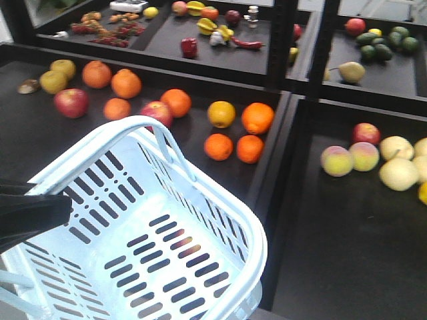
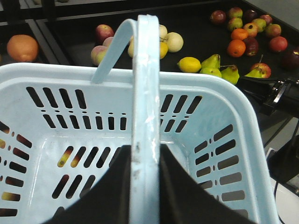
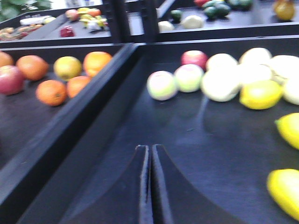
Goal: Pick three apples into basket with both arms
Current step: 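Drive the base back toward the apple table holding the basket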
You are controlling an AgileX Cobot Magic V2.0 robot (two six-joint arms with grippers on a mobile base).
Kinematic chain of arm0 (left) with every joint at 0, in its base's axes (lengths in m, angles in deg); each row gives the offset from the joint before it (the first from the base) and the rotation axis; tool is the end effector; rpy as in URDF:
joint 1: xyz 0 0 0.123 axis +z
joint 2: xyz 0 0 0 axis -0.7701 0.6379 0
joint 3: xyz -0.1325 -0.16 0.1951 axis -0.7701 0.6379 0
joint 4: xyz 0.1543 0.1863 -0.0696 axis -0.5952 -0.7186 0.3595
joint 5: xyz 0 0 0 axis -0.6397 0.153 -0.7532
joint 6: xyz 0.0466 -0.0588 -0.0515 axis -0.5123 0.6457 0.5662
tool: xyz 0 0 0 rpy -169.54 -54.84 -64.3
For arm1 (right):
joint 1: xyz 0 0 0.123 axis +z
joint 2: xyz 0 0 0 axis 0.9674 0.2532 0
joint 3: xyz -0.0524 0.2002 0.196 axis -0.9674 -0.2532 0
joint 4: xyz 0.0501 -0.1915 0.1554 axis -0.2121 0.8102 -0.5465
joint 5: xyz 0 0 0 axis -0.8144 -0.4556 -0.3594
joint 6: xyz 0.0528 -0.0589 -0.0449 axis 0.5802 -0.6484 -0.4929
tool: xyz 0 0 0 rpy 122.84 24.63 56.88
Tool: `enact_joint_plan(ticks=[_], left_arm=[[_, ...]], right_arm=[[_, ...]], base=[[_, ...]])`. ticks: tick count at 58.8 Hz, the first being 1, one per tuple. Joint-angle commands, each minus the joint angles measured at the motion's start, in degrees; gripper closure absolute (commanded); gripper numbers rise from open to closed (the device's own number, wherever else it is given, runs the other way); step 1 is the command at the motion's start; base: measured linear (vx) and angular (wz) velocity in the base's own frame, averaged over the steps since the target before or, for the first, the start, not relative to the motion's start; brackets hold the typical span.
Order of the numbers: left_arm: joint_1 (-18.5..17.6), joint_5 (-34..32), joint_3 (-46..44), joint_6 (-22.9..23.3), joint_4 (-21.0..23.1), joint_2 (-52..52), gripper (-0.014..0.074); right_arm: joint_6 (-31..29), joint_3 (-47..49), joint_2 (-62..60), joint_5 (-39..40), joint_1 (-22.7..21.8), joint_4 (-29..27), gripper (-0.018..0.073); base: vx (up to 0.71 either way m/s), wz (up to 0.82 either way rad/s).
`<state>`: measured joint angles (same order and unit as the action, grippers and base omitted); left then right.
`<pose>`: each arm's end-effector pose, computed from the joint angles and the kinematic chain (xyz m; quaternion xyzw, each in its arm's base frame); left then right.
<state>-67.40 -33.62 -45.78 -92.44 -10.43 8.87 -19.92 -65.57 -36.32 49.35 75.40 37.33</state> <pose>0.1059 -0.0853 0.4007 0.2987 0.7825 -0.3011 0.4558 0.0538 -0.0059 0.1750 0.0590 0.7864 0.0054 0.6149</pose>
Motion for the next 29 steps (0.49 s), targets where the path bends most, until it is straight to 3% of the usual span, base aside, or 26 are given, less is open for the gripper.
enact_joint_plan(ticks=[1,29], left_arm=[[-0.19,-4.13,-1.47,0.14,3.73,-0.55,0.0602],[-0.19,-4.13,-1.47,0.14,3.73,-0.55,0.0602]], right_arm=[[0.01,-0.51,-0.09,4.16,-0.18,0.96,0.0564],[0.01,-0.51,-0.09,4.16,-0.18,0.96,0.0564]], base=[[-0.13,0.44],[-0.13,0.43]])
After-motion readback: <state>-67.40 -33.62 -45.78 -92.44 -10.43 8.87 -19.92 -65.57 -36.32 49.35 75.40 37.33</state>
